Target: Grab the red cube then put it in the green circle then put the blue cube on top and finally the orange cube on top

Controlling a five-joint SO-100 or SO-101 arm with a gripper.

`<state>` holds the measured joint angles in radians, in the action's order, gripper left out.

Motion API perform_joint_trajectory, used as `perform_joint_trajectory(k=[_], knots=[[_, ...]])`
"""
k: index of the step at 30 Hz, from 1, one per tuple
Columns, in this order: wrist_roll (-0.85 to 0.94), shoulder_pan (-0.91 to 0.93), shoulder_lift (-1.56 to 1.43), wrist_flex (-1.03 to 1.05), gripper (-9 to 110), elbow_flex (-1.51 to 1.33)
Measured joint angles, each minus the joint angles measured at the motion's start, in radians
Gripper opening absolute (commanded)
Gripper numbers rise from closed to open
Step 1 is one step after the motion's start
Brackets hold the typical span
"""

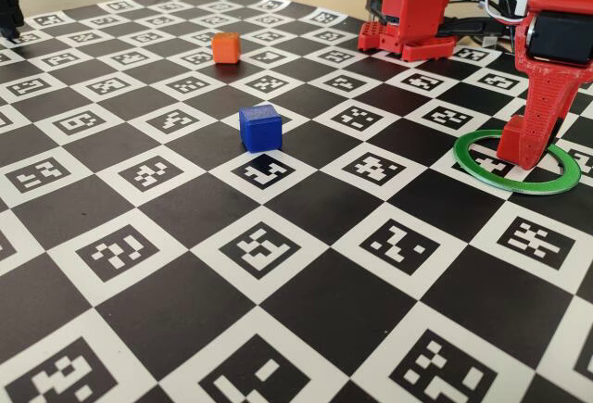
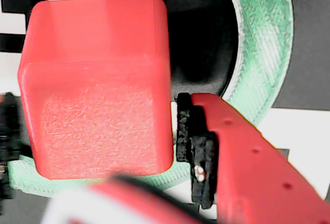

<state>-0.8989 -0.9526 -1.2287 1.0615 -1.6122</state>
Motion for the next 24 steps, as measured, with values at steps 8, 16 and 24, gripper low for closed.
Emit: perform_joint_trajectory(k=[8,16,24], knots=[[0.0,0.0,0.0,0.0,37,0.0],[0.002,0.034,0.0,0.02,38,0.0],[0.044,0.038,0.0,0.1,38,0.028]])
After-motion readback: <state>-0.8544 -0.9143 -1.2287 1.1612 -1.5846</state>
